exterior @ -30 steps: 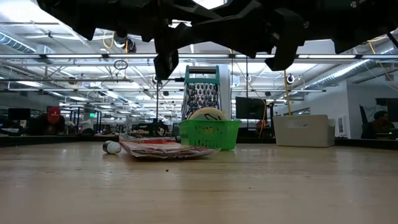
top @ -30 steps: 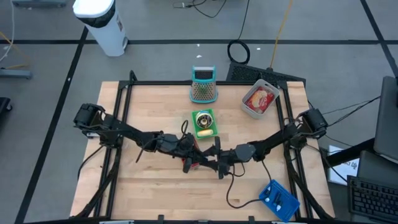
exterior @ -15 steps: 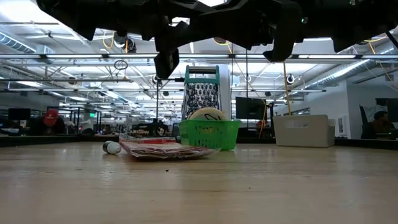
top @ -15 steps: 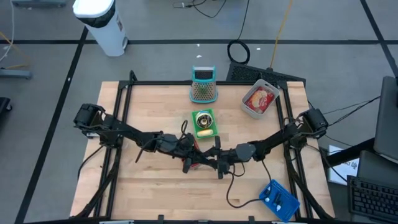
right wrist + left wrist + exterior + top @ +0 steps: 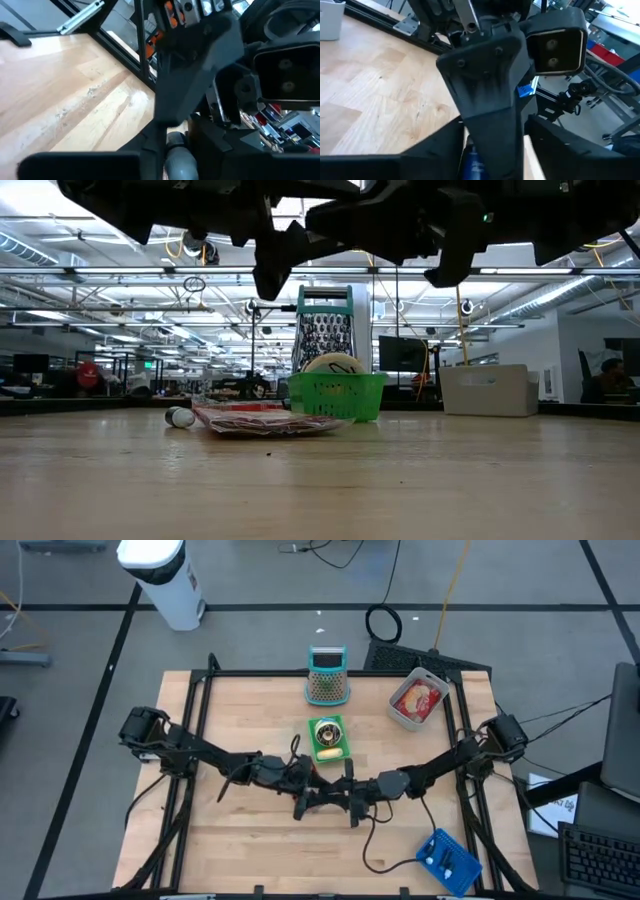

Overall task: Pick & Place Food Item
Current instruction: Put the blue food coloring bottle into the blue bin

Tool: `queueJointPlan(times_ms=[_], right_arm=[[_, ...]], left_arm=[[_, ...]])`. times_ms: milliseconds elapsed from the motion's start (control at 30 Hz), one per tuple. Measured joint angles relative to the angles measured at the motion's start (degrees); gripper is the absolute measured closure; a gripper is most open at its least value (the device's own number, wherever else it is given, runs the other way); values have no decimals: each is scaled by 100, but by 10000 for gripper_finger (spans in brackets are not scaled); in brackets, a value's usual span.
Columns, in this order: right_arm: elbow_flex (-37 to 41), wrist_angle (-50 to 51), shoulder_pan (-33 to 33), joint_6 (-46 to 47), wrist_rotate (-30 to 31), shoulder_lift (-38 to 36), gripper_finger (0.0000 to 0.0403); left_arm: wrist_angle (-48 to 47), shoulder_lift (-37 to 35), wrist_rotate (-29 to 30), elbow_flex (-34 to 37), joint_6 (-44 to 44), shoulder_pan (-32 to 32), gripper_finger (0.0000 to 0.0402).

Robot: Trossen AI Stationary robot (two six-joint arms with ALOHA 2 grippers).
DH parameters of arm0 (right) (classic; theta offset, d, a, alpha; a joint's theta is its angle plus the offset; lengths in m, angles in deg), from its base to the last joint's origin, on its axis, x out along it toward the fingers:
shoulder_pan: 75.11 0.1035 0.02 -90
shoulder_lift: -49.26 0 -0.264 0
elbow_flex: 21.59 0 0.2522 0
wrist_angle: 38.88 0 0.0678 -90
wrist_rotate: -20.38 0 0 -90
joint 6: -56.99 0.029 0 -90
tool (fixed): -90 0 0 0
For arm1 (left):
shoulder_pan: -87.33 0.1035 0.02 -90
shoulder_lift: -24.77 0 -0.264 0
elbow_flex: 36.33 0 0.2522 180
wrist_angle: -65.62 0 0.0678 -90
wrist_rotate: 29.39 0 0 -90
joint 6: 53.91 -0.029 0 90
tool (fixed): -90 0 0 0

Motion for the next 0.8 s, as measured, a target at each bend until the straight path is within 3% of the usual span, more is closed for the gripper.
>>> queueJointPlan(times_ms=[167,300,500,633,800], right_arm=[[48,418,13,74,-87,58,370],[15,545,-11,149,-8,5,371],[28,871,27,422,-10,-55,375],[17,1568,234,816,7,-545,375],[13,2936,745,1940,-4,-1557,366]], left_arm=[[645,-61,99,-66,-49,115,126],[744,-93,-136,-37,-47,212,99],[363,-519,-132,-38,-165,322,90],[155,-700,-157,-22,-182,314,89],[-7,-713,-150,-22,-179,318,89]])
